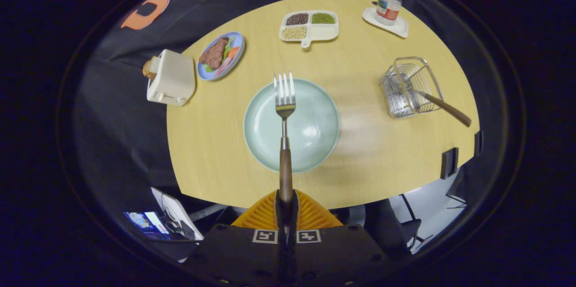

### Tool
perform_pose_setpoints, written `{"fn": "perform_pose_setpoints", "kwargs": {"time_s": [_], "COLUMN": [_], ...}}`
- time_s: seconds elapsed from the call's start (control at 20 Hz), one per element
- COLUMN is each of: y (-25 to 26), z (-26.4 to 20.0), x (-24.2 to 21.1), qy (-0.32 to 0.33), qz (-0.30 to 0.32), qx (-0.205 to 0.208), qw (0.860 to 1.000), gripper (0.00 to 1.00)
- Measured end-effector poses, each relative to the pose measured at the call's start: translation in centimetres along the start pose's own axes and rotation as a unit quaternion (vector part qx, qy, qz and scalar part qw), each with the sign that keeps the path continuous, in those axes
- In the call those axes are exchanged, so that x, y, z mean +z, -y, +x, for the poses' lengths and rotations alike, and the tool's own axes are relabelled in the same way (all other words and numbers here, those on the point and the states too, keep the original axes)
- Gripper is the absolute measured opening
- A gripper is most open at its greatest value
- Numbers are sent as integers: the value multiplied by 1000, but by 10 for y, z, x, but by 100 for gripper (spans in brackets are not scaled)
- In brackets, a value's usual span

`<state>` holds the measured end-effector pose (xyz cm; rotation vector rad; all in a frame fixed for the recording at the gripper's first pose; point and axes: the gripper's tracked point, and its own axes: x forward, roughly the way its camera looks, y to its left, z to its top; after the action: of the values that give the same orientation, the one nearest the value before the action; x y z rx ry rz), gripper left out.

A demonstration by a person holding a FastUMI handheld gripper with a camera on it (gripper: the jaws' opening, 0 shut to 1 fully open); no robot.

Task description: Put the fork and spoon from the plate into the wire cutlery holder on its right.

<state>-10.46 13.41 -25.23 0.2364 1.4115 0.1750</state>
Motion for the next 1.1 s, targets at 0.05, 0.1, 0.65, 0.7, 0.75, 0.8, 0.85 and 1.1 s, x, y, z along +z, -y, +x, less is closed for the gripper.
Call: {"fn": "perform_pose_setpoints", "kwargs": {"time_s": [0.05, 0.1, 0.65, 0.7, 0.75, 0.8, 0.85, 1.1], "y": [8, 17, 130, 135, 139, 142, 147, 158], "z": [-12, -26, -88, -86, -81, -78, -76, -63], "x": [5, 9, 41, 41, 39, 38, 38, 39], "qy": [8, 16, 11, 1, -9, -19, -30, -74], "qz": [-4, -5, 29, 32, 36, 40, 43, 54], "qx": [-1, -1, -43, -44, -43, -43, -44, -45], "qw": [1000, 1000, 999, 999, 998, 998, 998, 995], "gripper": [0, 0, 0, 0, 0, 0, 0, 0]}}
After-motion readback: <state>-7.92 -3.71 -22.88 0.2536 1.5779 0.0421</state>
